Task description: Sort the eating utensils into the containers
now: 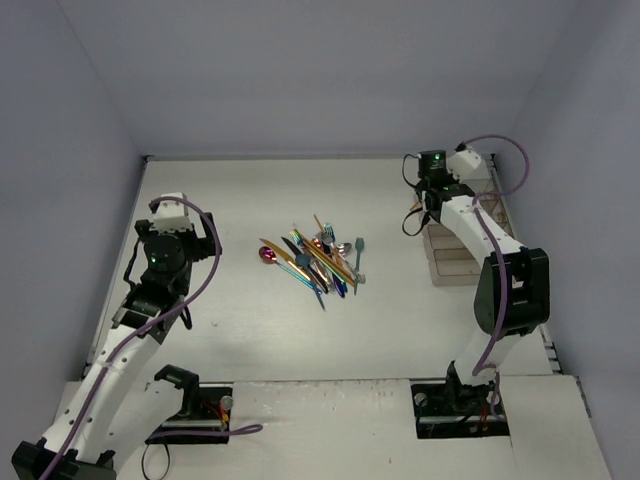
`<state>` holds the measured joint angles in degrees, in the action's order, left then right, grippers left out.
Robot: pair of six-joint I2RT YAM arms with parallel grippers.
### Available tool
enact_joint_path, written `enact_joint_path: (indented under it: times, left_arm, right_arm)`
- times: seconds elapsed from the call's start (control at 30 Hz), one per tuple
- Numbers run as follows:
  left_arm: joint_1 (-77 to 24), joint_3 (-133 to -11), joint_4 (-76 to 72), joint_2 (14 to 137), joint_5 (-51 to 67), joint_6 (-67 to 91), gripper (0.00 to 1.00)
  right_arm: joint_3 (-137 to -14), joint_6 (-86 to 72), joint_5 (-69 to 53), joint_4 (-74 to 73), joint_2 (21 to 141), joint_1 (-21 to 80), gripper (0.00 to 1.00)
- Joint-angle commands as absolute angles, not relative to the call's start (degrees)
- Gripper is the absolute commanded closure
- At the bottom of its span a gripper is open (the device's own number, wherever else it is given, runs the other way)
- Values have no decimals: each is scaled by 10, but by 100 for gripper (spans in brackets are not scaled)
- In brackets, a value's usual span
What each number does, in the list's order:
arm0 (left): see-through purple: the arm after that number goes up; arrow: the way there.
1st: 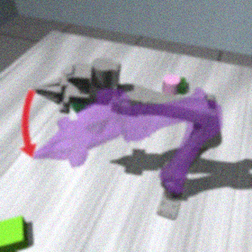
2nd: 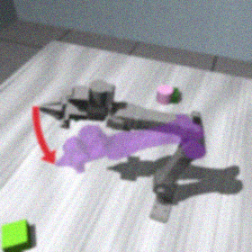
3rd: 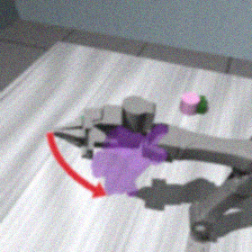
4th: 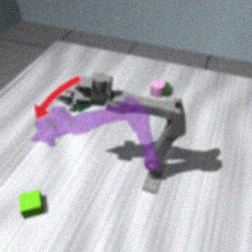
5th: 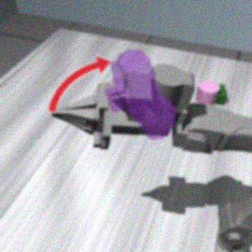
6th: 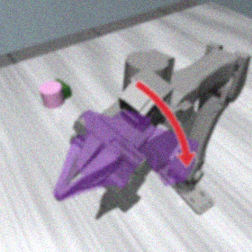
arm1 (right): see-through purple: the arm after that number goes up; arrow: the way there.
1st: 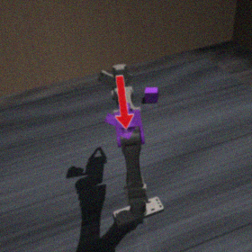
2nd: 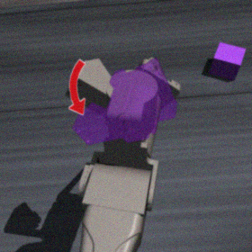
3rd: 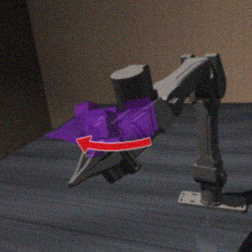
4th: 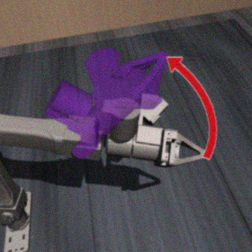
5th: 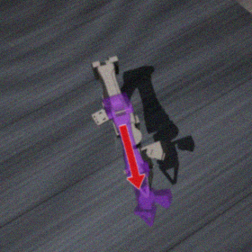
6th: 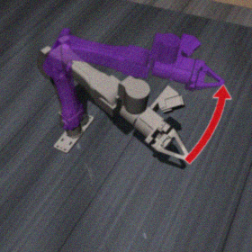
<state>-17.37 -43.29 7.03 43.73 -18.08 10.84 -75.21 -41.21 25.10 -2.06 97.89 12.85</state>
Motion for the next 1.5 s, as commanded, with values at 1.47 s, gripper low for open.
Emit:
enact_joint_path:
  times: [1.47]
  left_arm:
    - [-175,-521,-76,502,-105,26,10]
  right_arm:
    - [-905,-352,165,-14,1077,24,69]
